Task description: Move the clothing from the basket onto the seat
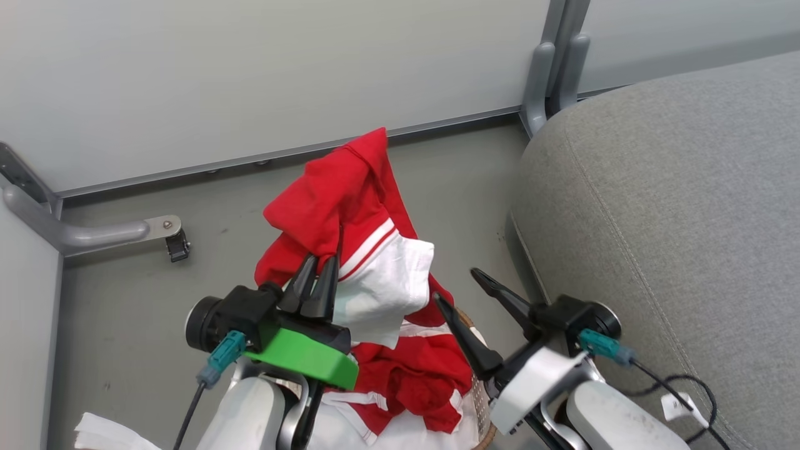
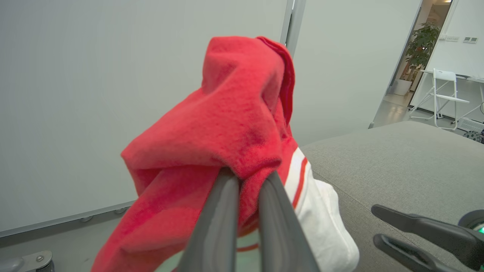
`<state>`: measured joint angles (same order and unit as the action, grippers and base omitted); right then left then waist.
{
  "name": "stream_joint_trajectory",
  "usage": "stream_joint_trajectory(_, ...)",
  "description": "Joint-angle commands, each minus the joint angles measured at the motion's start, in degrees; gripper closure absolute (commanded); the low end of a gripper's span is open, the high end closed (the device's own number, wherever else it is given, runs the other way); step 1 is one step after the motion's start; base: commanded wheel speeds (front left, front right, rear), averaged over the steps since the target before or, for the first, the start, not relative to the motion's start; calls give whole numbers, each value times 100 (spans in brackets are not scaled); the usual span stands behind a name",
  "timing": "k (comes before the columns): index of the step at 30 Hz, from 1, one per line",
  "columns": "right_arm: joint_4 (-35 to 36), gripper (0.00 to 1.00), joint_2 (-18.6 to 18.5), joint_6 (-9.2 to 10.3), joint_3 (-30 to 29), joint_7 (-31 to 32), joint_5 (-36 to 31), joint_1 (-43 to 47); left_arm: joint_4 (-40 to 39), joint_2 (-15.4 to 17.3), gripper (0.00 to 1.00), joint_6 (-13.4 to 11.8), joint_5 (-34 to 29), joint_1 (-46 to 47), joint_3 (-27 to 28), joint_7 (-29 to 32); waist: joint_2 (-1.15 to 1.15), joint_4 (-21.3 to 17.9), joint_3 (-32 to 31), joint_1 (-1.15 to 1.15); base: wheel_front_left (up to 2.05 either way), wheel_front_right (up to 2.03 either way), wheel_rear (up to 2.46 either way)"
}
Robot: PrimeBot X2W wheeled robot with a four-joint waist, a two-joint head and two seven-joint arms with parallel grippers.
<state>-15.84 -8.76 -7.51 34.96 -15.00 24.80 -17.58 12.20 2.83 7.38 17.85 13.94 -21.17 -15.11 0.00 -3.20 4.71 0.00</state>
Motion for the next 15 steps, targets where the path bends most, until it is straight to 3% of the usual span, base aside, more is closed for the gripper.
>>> stream_joint_trajectory(1,16,0,-77,4,138,-25,90,-196,-38,11,100,21,10,-66,-38,-7,0,47,-14,0,0,0,0)
stream_joint_trajectory(8,-87,0,-254,4,659,-25,399,-931,-53,13,100,21,78,-47,-337,-7,0,238,-54,0,0,0,0)
stream_joint_trajectory(15,-462,0,-244,4,824,-21,575,-1202,-120,10,100,21,225,110,-864,-7,0,435,-92,0,0,0,0)
